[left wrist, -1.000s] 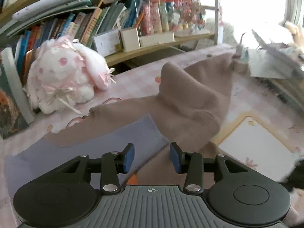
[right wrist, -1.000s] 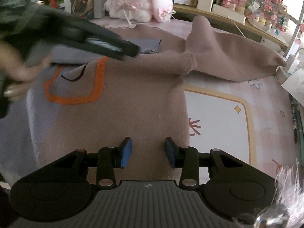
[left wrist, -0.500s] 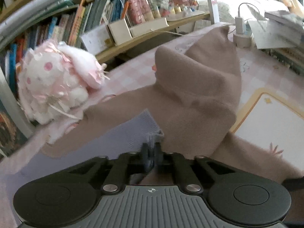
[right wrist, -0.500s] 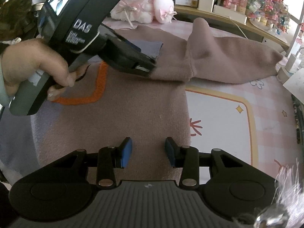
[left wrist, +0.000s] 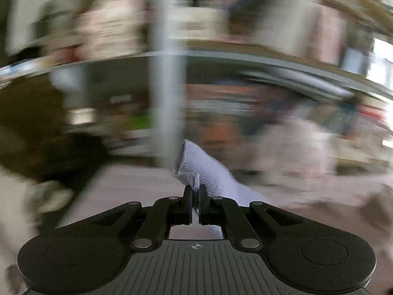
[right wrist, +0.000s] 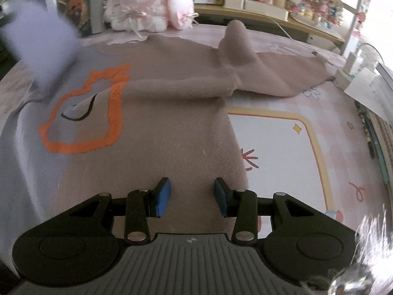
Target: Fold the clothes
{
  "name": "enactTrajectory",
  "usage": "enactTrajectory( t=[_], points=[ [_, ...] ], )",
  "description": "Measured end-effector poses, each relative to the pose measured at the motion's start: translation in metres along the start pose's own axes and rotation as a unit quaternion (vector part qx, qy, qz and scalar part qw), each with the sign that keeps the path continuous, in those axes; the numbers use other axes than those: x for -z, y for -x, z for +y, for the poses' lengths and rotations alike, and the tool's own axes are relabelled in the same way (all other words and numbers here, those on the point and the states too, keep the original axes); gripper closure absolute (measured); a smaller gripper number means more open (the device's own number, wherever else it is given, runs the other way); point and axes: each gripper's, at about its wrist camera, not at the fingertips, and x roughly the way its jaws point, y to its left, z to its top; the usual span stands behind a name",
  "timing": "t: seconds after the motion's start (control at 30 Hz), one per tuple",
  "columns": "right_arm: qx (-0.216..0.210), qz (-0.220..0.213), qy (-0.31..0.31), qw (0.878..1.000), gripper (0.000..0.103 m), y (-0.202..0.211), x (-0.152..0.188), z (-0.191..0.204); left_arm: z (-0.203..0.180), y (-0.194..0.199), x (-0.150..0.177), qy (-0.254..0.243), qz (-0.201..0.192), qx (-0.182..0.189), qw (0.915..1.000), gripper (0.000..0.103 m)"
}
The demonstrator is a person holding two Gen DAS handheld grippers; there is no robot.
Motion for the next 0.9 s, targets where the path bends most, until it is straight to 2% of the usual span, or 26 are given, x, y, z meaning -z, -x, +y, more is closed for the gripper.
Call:
enactTrajectory(
  t=[0.13,0.23,0.37,0.47,0.53,0.57,0.63,0.7,0.8,0.87,0.9],
  points=[
    [0.014,0.005,-0.021,1.0,0.065,-0.001,-0.002,0.01,0.088,-0.005,0.011,0.037,0.019,-0.085,0.9955,0.1],
    [0.025,0.009,-0.037,0.999,0.065,-0.001,-0.003,0.018,0.124,-0.017,0.017,0.042,0.033,-0.113,0.9922,0.1],
    [0.025,0.015,-0.046,0.999,0.065,-0.001,-0.003,0.042,0.145,-0.045,0.022,0.028,0.061,-0.127,0.9897,0.098],
    [0.022,0.018,-0.038,0.999,0.065,0.001,-0.001,0.068,0.151,-0.052,0.024,0.016,0.081,-0.138,0.9869,0.09],
    [0.016,0.02,-0.028,0.999,0.065,0.001,-0.001,0.085,0.152,-0.044,0.026,0.014,0.078,-0.148,0.9858,0.075],
    [0.013,0.021,-0.024,0.999,0.065,0.001,-0.001,0.093,0.15,-0.038,0.027,0.014,0.072,-0.149,0.9861,0.072],
    [0.011,0.02,-0.01,1.0,0.065,0.0,-0.001,0.108,0.139,-0.021,0.032,0.004,0.055,-0.135,0.9893,0.065],
    [0.007,0.018,0.002,1.0,0.065,0.0,0.0,0.118,0.119,-0.007,0.04,-0.022,0.047,-0.096,0.994,0.06],
    [0.001,0.015,0.011,1.0,0.065,-0.001,0.0,0.127,0.083,0.008,0.062,-0.038,0.068,-0.013,0.9969,0.058],
    [-0.003,0.013,0.012,1.0,0.065,-0.001,0.001,0.126,0.06,0.011,0.078,-0.038,0.103,0.054,0.9925,0.058],
    [-0.005,0.012,0.012,1.0,0.065,0.0,0.001,0.125,0.049,0.01,0.086,-0.037,0.117,0.075,0.9896,0.058]
  ],
)
